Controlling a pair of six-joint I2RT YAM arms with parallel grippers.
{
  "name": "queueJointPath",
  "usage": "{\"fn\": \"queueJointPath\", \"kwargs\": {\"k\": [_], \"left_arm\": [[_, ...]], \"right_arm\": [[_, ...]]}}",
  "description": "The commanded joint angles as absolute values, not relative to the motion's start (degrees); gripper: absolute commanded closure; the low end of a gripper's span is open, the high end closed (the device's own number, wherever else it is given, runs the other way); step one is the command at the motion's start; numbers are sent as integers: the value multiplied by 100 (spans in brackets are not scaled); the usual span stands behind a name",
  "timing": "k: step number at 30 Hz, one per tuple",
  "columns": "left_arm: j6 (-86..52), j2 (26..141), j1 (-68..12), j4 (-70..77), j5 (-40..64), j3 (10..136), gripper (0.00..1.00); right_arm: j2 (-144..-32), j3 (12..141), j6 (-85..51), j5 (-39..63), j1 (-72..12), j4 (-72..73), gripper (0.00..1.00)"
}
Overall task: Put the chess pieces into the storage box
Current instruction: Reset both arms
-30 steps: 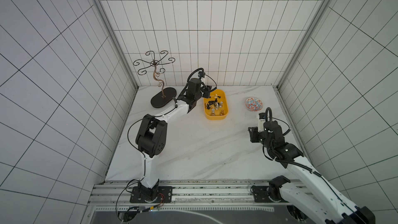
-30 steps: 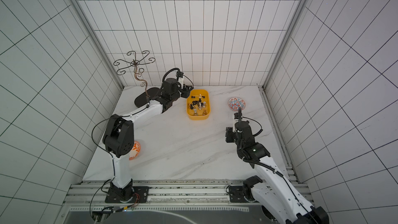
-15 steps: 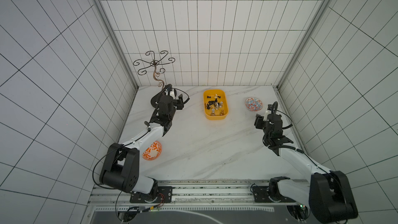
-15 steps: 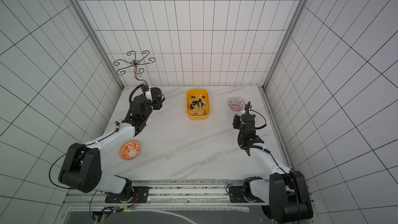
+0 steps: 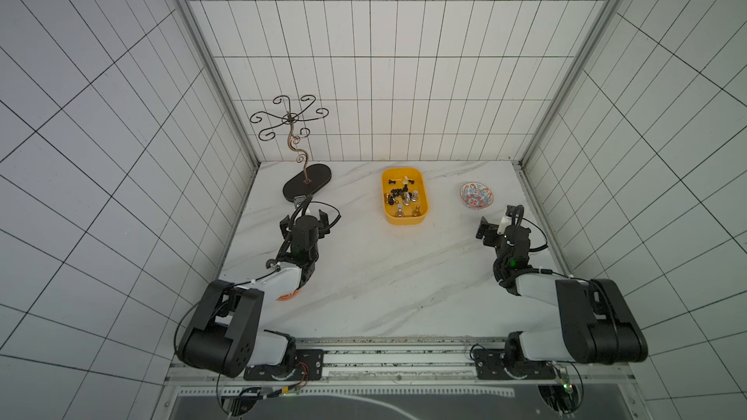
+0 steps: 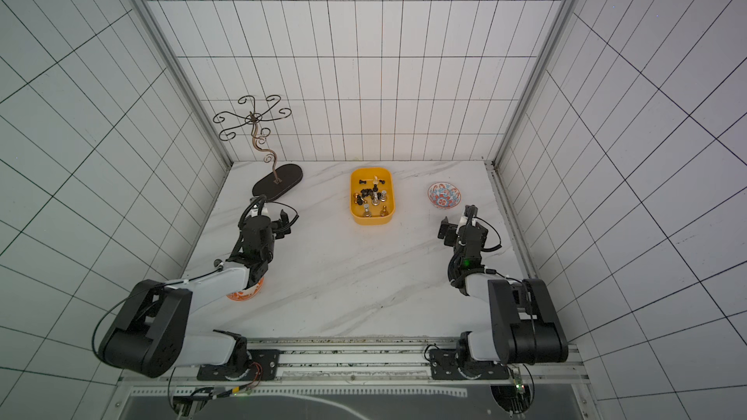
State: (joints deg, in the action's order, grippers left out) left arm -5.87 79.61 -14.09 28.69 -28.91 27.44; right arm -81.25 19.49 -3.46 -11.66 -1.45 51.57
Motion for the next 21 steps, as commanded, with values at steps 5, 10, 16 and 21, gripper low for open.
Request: {"fn": "queueJointPath", "kwargs": {"k": [5,10,16,21], "left_arm": [[-419,8460,-1389,3151,-2970,2967,2],[-422,8151,-1393,3648,-3032,2547,2],[-409,8000,-1380,3873,-3006,2347,2],[-227,8185,-1380,3631,-2580,2589,2]], "right_arm": [[-8811,1366,-212,-1215,94,7224,1],[-8756,1233,-149,-1029,115,7461,1],[-8900,1404,55,-590,118,7381,1],[-8861,1441,44,-554,123,7214,1]]}}
